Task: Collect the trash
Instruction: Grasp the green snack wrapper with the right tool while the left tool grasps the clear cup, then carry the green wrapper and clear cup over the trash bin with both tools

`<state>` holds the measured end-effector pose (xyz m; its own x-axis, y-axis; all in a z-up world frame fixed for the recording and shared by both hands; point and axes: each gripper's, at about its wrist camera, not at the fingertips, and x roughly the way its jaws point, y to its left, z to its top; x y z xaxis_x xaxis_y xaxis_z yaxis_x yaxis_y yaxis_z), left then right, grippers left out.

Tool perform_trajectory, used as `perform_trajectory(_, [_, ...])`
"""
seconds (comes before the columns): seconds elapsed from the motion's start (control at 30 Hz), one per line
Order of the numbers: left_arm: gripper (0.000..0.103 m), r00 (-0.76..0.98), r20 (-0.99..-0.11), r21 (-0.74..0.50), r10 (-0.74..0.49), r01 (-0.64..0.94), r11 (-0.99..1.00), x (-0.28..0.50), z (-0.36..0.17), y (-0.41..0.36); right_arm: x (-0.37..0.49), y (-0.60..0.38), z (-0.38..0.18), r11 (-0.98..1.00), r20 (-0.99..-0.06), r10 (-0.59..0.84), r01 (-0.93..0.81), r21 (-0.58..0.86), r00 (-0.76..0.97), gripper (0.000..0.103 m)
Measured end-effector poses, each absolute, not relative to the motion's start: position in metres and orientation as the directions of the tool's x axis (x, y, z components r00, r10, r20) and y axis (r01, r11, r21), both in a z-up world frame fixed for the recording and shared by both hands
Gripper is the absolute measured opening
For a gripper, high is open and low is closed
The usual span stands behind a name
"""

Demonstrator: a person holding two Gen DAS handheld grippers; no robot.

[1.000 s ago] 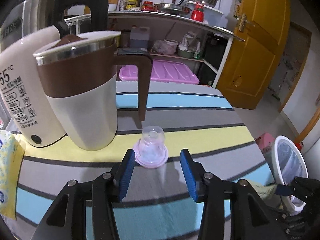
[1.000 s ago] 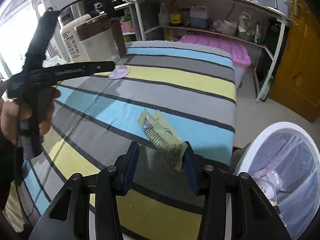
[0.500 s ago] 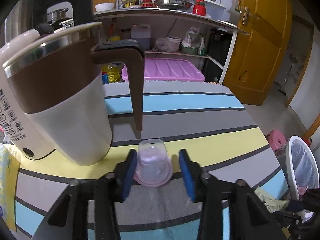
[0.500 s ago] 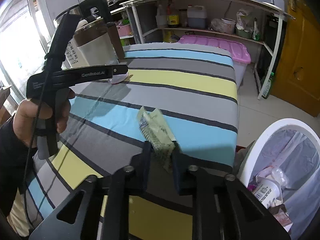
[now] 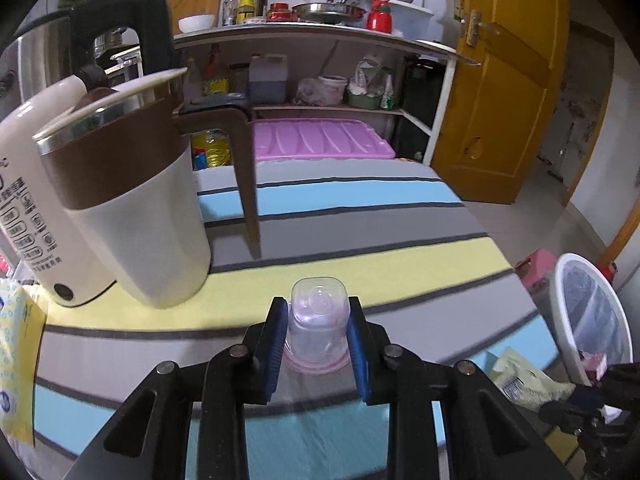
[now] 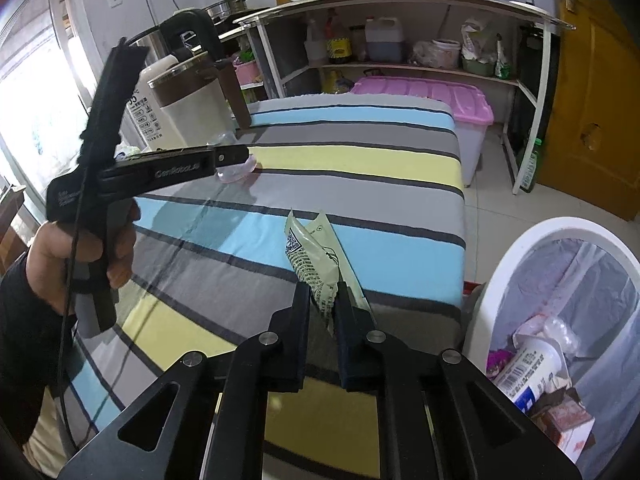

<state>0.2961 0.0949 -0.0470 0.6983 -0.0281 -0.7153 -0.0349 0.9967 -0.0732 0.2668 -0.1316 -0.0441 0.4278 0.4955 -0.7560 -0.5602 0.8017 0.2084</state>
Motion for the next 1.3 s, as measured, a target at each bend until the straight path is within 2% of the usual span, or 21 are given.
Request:
perform_trajectory(0.6, [0.029,0.734,-0.665,-0.128,-0.136,0.067,0.989,0.190,-0.015,0.047,0.214,-0.160,-0.026,0.823,-0.716,0.507,-0.517,0.235,0.481,0.012])
perform_trajectory(1.3, [0.029,0.749,-0.623,-0.201,-0.225,0.124,0.972,0.113,-0.002,0.009,0.149,-0.208,0.002,0.847,-0.659,0.500,-0.475,0.237,0.562,0.012])
